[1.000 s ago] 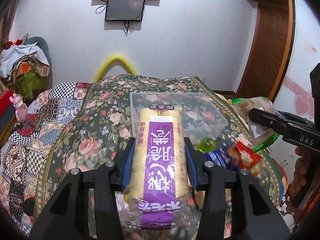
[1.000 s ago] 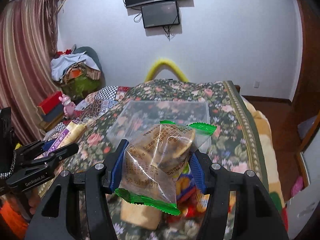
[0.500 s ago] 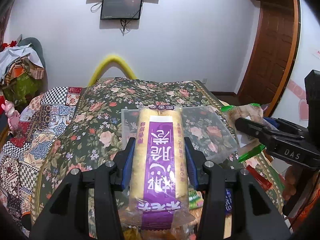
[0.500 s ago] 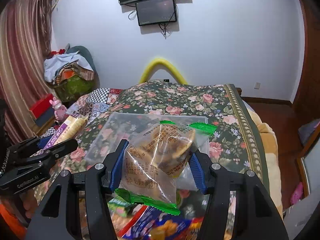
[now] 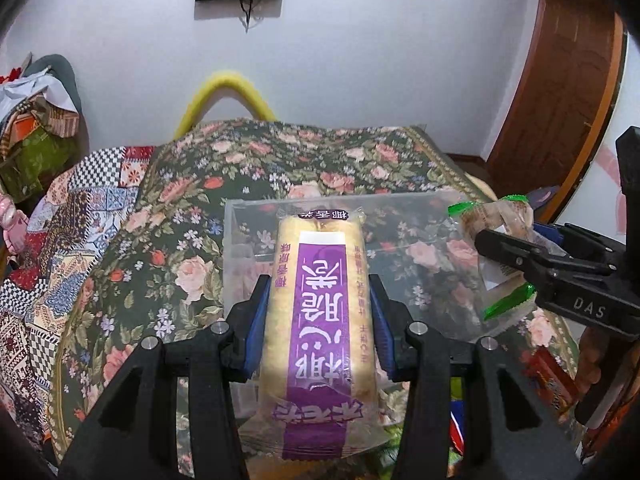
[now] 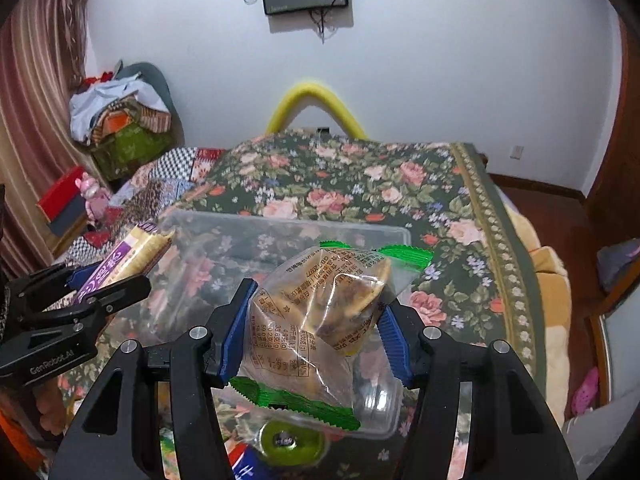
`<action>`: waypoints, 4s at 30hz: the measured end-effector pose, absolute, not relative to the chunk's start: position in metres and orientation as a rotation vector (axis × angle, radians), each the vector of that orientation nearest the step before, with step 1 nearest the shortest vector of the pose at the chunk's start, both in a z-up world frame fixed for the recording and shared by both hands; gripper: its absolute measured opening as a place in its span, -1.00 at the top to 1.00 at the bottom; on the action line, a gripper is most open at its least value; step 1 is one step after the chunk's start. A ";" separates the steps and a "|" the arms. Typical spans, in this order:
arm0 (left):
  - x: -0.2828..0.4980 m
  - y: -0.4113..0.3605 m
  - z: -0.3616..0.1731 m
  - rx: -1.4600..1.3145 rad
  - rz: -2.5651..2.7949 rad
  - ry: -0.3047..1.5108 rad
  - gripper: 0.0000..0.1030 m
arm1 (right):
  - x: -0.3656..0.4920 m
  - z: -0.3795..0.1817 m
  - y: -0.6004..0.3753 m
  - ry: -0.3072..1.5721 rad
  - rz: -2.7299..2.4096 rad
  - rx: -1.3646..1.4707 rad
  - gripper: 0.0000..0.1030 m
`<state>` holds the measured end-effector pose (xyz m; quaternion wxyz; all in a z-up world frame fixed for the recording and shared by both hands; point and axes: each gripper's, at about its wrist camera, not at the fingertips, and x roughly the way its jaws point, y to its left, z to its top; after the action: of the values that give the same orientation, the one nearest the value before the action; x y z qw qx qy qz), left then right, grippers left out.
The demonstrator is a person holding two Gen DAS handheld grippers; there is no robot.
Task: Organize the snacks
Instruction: 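Carry both held snacks over the clear box and open both tools to drop them, then grasp the white snack packet with the left tool while the right tool grasps the blue chip bag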
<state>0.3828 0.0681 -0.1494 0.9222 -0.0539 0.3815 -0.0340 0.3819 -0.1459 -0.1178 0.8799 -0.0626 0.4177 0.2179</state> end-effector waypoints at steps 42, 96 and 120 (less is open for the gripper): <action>0.328 0.070 -0.114 -0.063 -0.080 0.804 -0.13 | 0.332 -0.071 -0.166 0.827 0.439 -0.202 -0.54; 0.221 0.132 -0.247 -0.210 -0.054 1.026 -0.17 | 0.269 -0.167 -0.158 1.062 0.433 -0.139 -0.65; 0.196 0.139 -0.199 -0.163 0.010 0.906 0.54 | 0.253 -0.146 -0.167 0.976 0.467 -0.127 0.15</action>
<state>0.1962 0.1387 -0.1987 0.8960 -0.0785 0.4371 0.0050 0.2535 -0.1670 -0.1457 0.8553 -0.0602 0.4641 0.2224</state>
